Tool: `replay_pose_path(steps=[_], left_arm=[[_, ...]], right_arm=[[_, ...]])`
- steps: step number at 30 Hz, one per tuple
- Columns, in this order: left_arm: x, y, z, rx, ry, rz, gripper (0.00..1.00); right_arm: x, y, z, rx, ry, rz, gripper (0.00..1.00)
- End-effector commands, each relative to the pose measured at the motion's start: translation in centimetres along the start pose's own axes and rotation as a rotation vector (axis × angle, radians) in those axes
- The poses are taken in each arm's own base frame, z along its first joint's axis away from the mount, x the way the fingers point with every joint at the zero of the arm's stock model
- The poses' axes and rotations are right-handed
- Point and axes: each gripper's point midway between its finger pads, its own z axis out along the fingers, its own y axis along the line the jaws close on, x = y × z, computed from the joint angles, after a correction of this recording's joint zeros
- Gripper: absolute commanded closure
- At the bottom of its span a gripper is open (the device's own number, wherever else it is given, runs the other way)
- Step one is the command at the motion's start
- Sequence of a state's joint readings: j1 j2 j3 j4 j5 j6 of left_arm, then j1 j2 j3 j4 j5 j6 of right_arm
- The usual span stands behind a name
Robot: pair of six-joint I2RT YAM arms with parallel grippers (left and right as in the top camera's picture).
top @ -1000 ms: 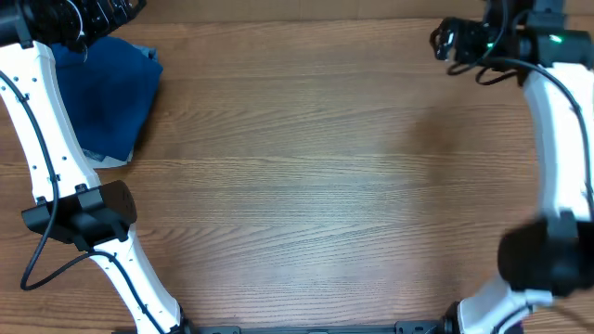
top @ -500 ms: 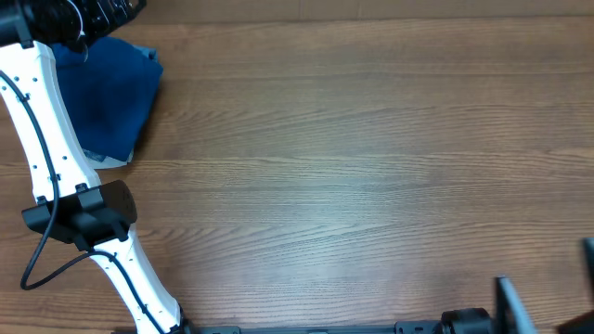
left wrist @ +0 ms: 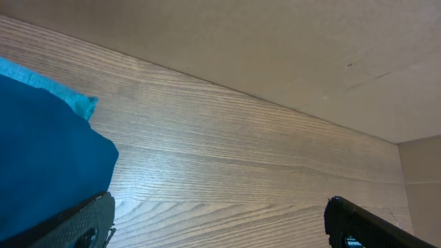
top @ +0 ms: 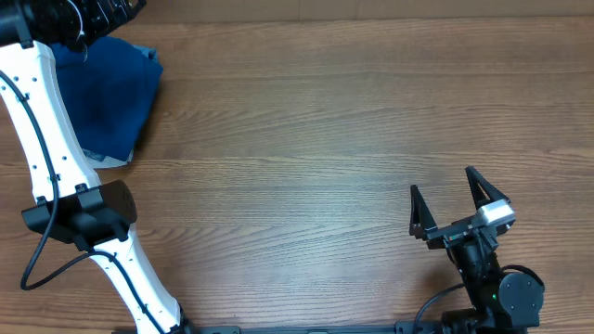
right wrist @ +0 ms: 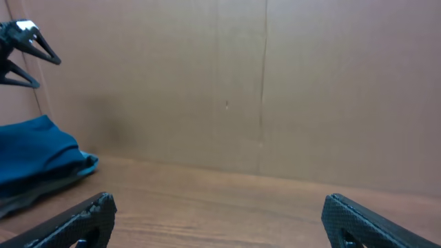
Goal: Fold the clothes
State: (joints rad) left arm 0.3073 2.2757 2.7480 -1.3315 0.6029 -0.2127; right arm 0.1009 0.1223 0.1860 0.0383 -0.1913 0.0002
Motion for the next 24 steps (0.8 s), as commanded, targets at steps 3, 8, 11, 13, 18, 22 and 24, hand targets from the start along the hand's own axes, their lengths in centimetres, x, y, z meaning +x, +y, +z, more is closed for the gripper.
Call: replay_pose_path(steps=[3, 8, 11, 13, 18, 22, 24], left_arm=[[-0.4, -1.2, -1.2, 0.021, -0.026, 0.009, 0.00], [-0.4, -1.2, -1.2, 0.021, -0.027, 0.009, 0.00], [-0.4, -1.2, -1.2, 0.021, -0.027, 0.009, 0.00], [-0.4, -1.2, -1.2, 0.021, -0.026, 0.009, 0.00], [-0.4, -1.2, -1.2, 0.021, -0.026, 0.009, 0.00], [-0.4, -1.2, -1.2, 0.021, -0.026, 0.009, 0.00], [-0.4, -1.2, -1.2, 0.021, -0.026, 0.009, 0.00]], right_arm=[[1.1, 0.1, -0.4, -0.002, -0.039, -0.006, 0.00], [2.7, 0.0, -0.6, 0.000, -0.039, -0.006, 0.00], [4.9, -0.3, -0.5, 0.008, 0.011, 0.005, 0.00], [6.1, -0.4, -0.5, 0.011, 0.062, 0.014, 0.00], [8.6, -1.3, -0.8, 0.065, 0.163, 0.032, 0.00], [8.6, -1.3, -0.8, 0.065, 0.163, 0.032, 0.00], [8.6, -1.3, -0.8, 0.065, 0.163, 0.032, 0.00]])
